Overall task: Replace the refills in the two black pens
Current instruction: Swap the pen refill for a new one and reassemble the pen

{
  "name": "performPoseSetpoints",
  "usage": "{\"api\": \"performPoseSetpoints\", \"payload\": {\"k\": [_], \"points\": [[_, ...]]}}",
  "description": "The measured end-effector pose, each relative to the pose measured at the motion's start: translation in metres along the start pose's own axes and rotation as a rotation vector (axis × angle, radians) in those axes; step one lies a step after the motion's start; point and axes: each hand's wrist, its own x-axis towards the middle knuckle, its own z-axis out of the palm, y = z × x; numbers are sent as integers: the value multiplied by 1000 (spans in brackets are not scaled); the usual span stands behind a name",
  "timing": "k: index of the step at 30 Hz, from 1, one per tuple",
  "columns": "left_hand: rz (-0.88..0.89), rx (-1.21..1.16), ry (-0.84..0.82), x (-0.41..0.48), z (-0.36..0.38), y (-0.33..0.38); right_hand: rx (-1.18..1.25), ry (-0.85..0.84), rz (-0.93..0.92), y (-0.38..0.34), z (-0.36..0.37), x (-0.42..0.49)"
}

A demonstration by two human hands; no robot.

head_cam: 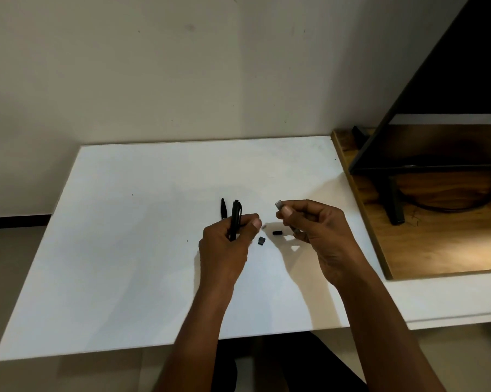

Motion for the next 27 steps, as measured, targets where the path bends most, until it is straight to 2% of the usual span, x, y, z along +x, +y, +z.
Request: {"api": "performPoseSetpoints", "payload": {"k": [5, 9, 13, 20, 24, 27], "points": [[-16, -159, -73, 0, -1, 5, 19, -97, -63, 3, 13, -1], [21, -132, -18, 4, -5, 4, 11, -198, -88, -1, 13, 0], [45, -114, -30, 3, -4, 5, -145, -291, -133, -7, 12, -1], [62, -26, -92, 2, -1, 4, -47, -46, -161, -6, 14, -1], [61, -15, -148, 2, -1, 5, -7, 8, -128, -3, 16, -1], [45, -76, -114, 4, -5, 5, 133, 49, -54, 0, 16, 1]]}}
